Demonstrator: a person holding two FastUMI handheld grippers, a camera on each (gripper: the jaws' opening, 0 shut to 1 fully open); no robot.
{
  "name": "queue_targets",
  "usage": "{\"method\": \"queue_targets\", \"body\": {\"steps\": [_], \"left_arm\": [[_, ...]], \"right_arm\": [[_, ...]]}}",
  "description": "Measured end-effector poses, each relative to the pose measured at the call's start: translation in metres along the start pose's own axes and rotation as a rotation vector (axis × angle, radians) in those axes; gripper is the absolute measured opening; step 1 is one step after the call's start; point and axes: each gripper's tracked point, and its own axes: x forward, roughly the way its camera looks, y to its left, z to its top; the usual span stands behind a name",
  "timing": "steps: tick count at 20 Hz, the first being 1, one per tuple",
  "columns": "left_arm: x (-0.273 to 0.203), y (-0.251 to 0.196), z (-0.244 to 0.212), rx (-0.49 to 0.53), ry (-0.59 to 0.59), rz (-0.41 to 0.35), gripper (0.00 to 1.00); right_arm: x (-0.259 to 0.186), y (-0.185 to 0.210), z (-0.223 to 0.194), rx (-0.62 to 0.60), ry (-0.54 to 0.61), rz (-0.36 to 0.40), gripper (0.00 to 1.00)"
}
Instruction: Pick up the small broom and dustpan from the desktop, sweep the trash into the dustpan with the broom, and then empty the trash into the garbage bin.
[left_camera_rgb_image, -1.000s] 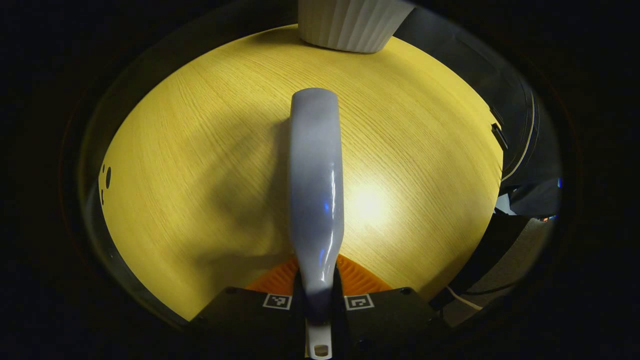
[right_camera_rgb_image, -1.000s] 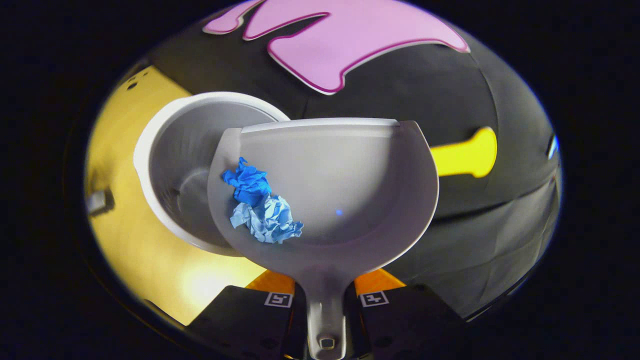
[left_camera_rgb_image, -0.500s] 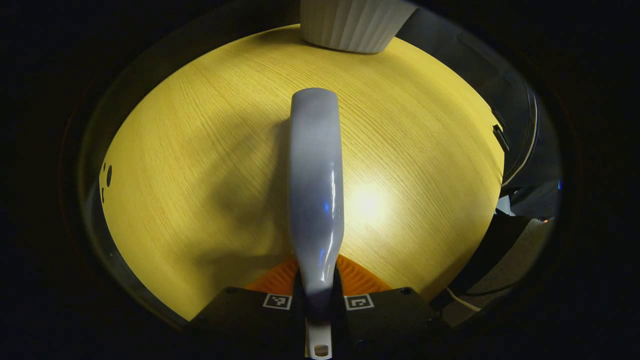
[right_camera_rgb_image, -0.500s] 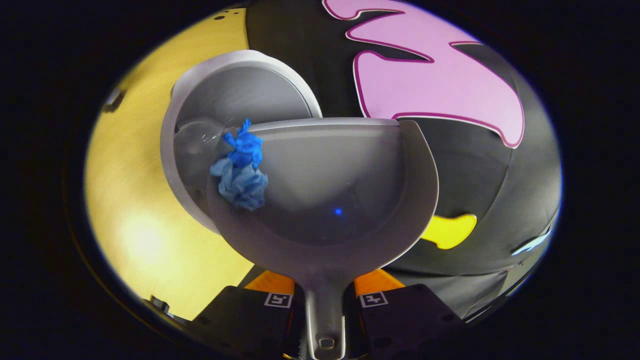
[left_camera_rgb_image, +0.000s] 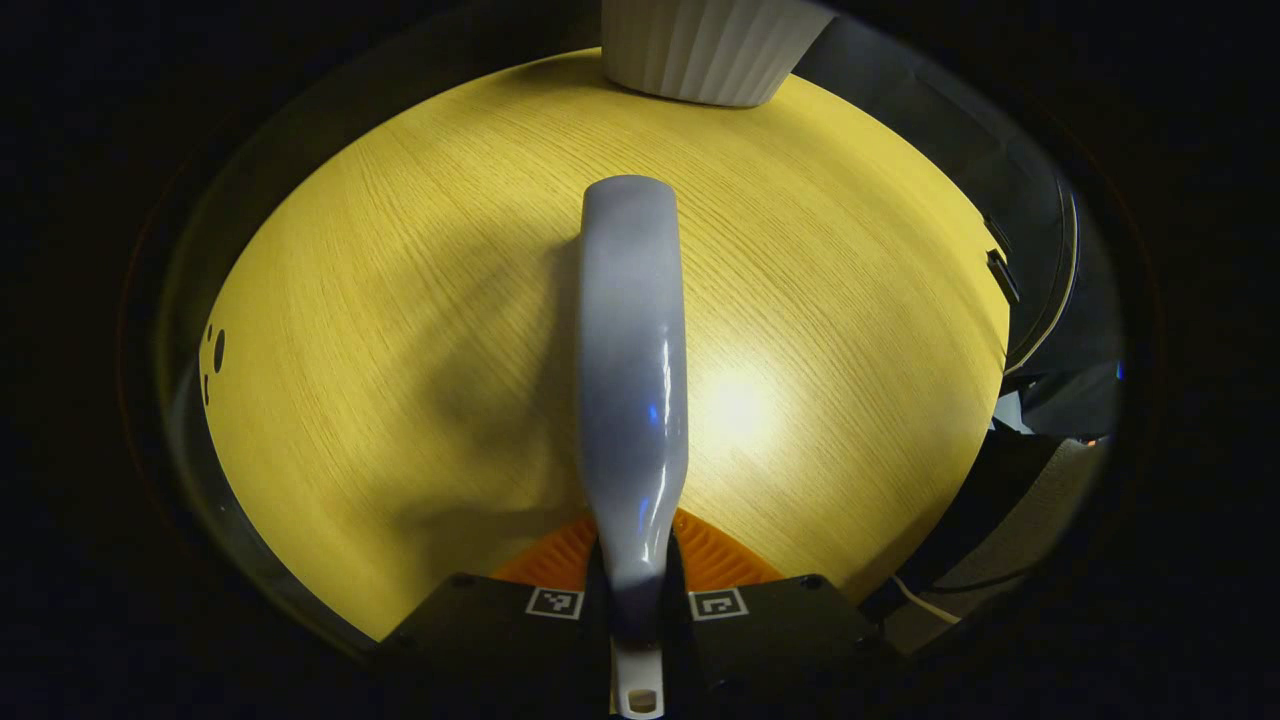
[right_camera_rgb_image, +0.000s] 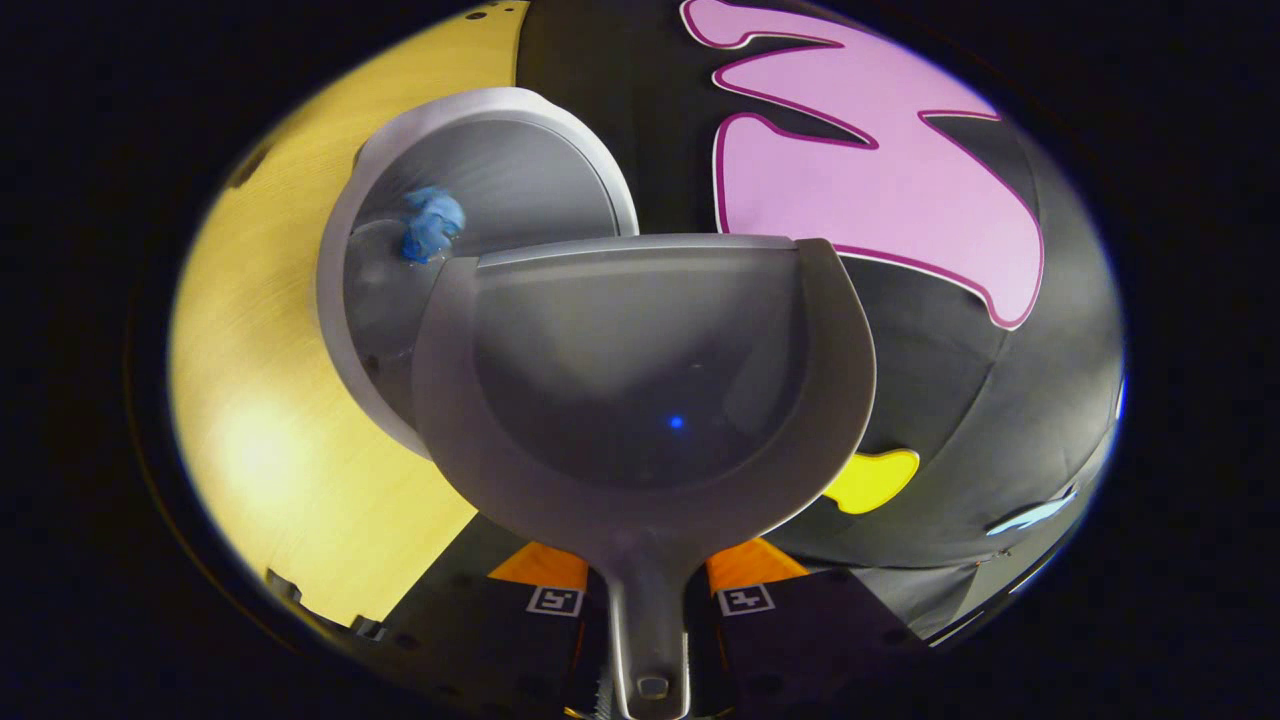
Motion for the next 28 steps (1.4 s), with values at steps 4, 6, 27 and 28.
{"method": "queue_targets", "body": {"steps": [4, 6, 27, 28], "left_arm": [[-0.001, 0.0, 0.0, 0.0, 0.005, 0.002, 0.24], [-0.001, 0.0, 0.0, -0.001, 0.006, 0.002, 0.27], [0.001, 0.001, -0.001, -0.003, 0.021, 0.024, 0.27], [0.0, 0.001, -0.001, -0.003, 0.022, 0.025, 0.24]], "right_arm": [[0.002, 0.012, -0.015, 0.281, 0.038, 0.107, 0.34], [0.002, 0.024, -0.018, 0.503, 0.054, 0.205, 0.34], [-0.146, 0.163, -0.005, 1.113, -0.083, 0.738, 0.34], [-0.154, 0.184, -0.005, 1.083, -0.067, 0.77, 0.34]]}}
